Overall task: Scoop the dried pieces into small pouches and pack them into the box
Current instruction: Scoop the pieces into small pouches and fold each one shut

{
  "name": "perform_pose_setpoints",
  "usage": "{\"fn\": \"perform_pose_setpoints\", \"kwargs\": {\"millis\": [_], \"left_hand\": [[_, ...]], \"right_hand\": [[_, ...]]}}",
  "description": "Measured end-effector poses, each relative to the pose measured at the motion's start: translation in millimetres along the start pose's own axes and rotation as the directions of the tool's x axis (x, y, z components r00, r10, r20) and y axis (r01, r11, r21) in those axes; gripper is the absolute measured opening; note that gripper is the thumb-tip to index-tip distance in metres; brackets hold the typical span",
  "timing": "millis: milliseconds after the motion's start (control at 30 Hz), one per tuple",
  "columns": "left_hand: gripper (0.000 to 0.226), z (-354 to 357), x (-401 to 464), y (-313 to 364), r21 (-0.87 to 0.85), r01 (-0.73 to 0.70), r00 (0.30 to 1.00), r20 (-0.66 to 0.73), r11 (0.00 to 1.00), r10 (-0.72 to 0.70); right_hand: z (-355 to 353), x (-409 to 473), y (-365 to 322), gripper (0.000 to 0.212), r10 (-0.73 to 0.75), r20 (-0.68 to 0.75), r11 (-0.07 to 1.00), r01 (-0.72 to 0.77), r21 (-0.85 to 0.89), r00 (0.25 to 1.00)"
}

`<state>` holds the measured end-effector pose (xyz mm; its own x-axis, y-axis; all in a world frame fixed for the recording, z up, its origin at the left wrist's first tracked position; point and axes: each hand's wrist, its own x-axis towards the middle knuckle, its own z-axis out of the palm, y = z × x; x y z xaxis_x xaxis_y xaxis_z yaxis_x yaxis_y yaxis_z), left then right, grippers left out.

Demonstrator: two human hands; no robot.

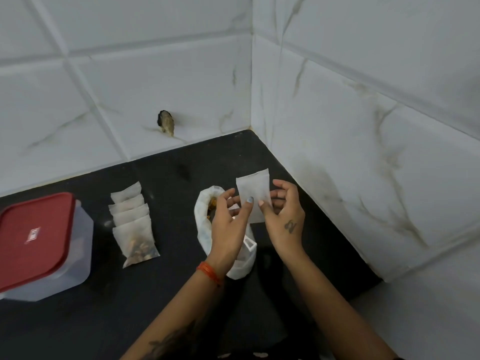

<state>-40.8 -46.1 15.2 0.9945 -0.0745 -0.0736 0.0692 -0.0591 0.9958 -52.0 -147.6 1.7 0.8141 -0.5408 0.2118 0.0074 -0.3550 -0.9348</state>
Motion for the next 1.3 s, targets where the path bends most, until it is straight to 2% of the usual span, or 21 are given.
{"fn": "perform_pose_setpoints", "kwargs": {"millis": [67, 133, 167, 200, 300, 400, 467, 533, 600, 667, 767, 933, 1100, 1200, 1300], "left_hand": [[0.040, -18, -5, 6, 0.024, 0.003, 1.000, -0.002, 1.000, -0.003], [0.023, -36, -8, 8, 0.043, -0.007, 1.000, 0.019, 0.999, 0.006], [0.022, -44, -10, 8, 0.038, -0.016, 0.999, 0.030, 0.999, 0.015], [0.028, -51, -10, 7, 0.039, -0.025, 0.999, 0.044, 0.999, 0.023], [0.067, -72, -10, -1, 0.069, -0.013, 1.000, 0.029, 0.998, 0.011], [0.075, -89, -12, -7, 0.064, 0.011, 1.000, -0.018, 0.998, -0.010], [0.077, -99, -14, -8, 0.056, 0.031, 0.999, -0.036, 0.998, -0.029], [0.082, -109, -15, -10, 0.068, 0.032, 0.998, -0.055, 0.997, -0.029], [0.085, -117, -18, -11, 0.105, 0.011, 0.998, -0.064, 0.994, -0.004], [0.082, -123, -20, -14, 0.185, -0.020, 0.997, -0.064, 0.982, 0.033], [0.072, -129, -24, -18, 0.256, -0.061, 0.997, -0.025, 0.965, 0.069], [0.082, -135, -30, -27, 0.291, -0.124, 0.992, 0.047, 0.949, 0.115], [0.085, -141, -33, -27, 0.282, -0.150, 0.987, 0.103, 0.948, 0.126], [0.078, -141, -34, -25, 0.326, -0.179, 0.981, 0.132, 0.928, 0.143], [0.076, -138, -35, -22, 0.356, -0.199, 0.977, 0.146, 0.913, 0.156]], "right_hand": [[10, -9, -14, 0.036, -0.004, 0.082, 0.999, 0.000, 0.050, 0.997], [22, -21, -23, 0.026, -0.024, 0.166, 0.998, 0.013, 0.065, 0.986], [28, -27, -26, 0.021, -0.039, 0.194, 0.998, 0.028, 0.063, 0.980], [34, -32, -29, 0.016, -0.057, 0.218, 0.997, 0.044, 0.061, 0.974], [49, -48, -35, 0.009, -0.086, 0.303, 0.995, 0.064, 0.083, 0.949], [59, -57, -40, 0.016, -0.072, 0.383, 0.996, 0.049, 0.069, 0.921], [62, -58, -42, 0.011, -0.026, 0.463, 0.993, -0.030, 0.113, 0.886], [61, -58, -43, 0.025, 0.031, 0.545, 0.956, -0.184, 0.228, 0.838], [58, -55, -46, 0.034, 0.078, 0.560, 0.902, -0.298, 0.313, 0.825], [56, -51, -51, 0.026, 0.110, 0.527, 0.877, -0.332, 0.348, 0.843], [59, -46, -59, 0.015, 0.136, 0.503, 0.898, -0.320, 0.301, 0.854], [64, -45, -59, 0.016, 0.177, 0.583, 0.934, -0.323, 0.155, 0.793], [58, -46, -59, 0.014, 0.260, 0.650, 0.849, -0.490, 0.198, 0.714], [55, -46, -59, 0.015, 0.243, 0.633, 0.894, -0.423, 0.148, 0.735], [54, -47, -59, 0.014, 0.138, 0.608, 0.980, -0.197, 0.031, 0.782]]}}
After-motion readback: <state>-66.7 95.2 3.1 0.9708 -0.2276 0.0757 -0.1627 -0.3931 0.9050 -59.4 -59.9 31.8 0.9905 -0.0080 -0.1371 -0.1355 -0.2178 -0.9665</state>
